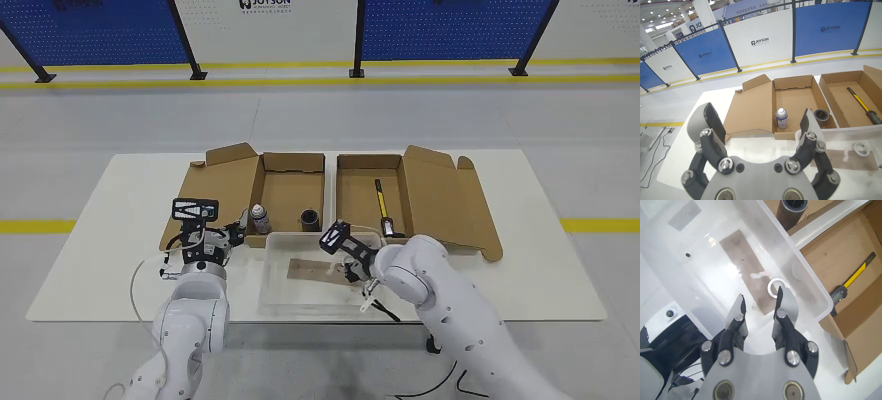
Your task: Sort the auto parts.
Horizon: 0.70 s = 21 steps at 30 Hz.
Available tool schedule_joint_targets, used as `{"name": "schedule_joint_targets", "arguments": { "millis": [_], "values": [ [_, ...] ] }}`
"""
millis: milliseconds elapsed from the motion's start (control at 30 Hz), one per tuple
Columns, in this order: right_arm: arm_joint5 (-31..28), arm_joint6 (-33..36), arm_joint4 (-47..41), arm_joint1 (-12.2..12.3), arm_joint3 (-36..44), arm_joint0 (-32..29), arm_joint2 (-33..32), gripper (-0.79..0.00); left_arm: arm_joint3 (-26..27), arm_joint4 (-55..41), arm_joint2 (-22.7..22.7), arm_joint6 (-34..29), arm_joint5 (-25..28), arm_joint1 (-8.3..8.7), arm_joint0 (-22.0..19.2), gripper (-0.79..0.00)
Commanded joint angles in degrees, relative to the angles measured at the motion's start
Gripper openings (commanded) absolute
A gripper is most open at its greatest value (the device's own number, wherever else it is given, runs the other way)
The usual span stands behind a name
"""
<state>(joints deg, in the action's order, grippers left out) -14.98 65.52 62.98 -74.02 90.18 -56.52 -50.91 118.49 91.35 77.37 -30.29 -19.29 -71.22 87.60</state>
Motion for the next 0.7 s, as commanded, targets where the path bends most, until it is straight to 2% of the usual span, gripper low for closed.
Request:
{"name": "schedule_joint_targets", "arguments": {
  "millis": [0, 300, 667],
  "values": [
    [-0.34, 0.82, 0.41, -0.31, -2.23, 1.42, 1.17, -0.449, 0.0, 0.0, 0.0, 0.0, 0.0, 0.0, 0.0, 0.0],
    [-1.05, -0.09, -0.06, -2.18, -11.31, 6.77, 5.75, -0.425, 0.0, 0.0, 0.0, 0.0, 0.0, 0.0, 0.0, 0.0],
    [-2.01, -4.09, -1.82, -4.41, -21.02, 10.52, 9.56, -0.416, 0.0, 0.0, 0.0, 0.0, 0.0, 0.0, 0.0, 0.0]
  ]
}}
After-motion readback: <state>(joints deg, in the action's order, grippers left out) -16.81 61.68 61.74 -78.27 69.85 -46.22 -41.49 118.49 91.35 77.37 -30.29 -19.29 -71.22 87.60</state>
